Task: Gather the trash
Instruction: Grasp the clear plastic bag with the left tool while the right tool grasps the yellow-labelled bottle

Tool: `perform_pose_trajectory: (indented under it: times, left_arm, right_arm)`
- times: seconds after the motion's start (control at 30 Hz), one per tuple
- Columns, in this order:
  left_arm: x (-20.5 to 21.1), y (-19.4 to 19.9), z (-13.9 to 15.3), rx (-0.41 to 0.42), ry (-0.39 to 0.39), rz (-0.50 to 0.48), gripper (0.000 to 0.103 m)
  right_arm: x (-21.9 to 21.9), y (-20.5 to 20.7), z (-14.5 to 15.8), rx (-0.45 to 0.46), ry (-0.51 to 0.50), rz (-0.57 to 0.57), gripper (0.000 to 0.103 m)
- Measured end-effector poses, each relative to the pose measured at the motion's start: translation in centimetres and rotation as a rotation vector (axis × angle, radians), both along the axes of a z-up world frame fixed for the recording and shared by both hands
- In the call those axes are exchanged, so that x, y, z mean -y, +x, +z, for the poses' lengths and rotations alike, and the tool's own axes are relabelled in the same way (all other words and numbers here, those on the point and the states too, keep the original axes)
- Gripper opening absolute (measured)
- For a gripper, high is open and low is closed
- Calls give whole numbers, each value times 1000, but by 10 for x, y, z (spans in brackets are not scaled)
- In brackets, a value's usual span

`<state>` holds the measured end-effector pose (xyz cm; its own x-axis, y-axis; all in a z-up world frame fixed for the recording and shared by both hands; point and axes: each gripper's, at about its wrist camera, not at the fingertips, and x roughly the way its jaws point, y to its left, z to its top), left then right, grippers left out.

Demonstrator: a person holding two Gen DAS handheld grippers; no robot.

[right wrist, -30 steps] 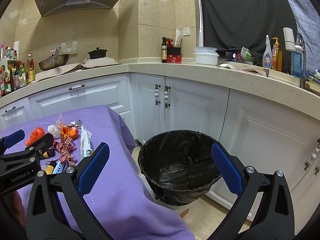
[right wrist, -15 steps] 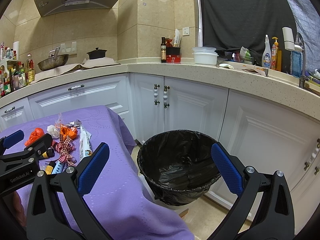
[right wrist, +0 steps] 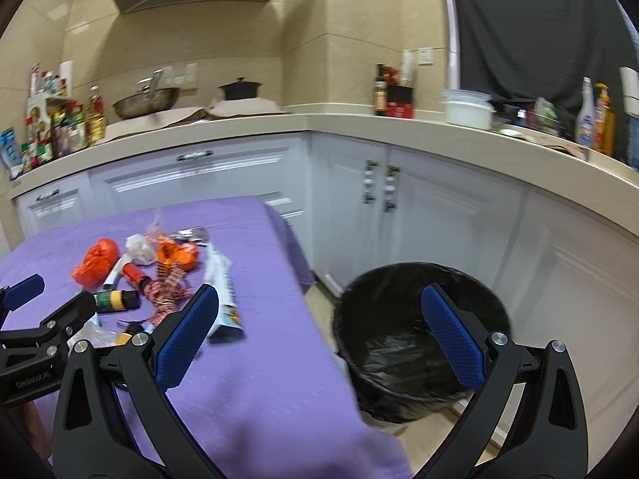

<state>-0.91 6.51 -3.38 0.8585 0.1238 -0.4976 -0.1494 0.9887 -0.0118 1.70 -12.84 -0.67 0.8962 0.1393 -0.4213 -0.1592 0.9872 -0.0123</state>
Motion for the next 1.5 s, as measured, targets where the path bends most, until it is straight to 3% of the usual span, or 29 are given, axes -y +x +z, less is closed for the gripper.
perform_pose_trajectory:
  times: [0.27,0.77,0.8,0.83,0.87,0.97,1.3,1.33,1.4,1.5]
  left_arm:
    - [-32,-6,-15,-59,-12,86,96]
    - [-34,7,-28,-126,-45,32,94]
    - [-34,8,-28,-129,-46,29,89]
    - [-34,9,-30,-137,-49,22,71]
    - [-34,10,-32,-151,-51,14,64]
    - [-37,12,-39,-188,-79,-6,61]
    - [-39,0,-37,-157,-59,-29,53]
    - [-41,-2,-37,-152,-58,-24,53]
    - [-46,-7,-34,-141,-54,-5,53]
    - [-58,-14,-32,-131,-56,31,53]
  right_arm:
    - [-43,12,-11,-48,-22,108,99]
    - [-66,5,-32,-122,-61,142,99]
    - [-66,5,-33,-122,-61,143,99]
    - [-67,5,-32,-122,-61,145,99]
    - [-66,5,-33,-121,-61,146,99]
    - [-66,5,-33,-121,-59,153,99]
    - [-77,-3,-33,-120,-51,187,98]
    - [-79,-4,-33,-121,-49,196,94]
    - [-85,-7,-34,-129,-43,220,77]
    - [-97,-11,-36,-150,-37,266,68]
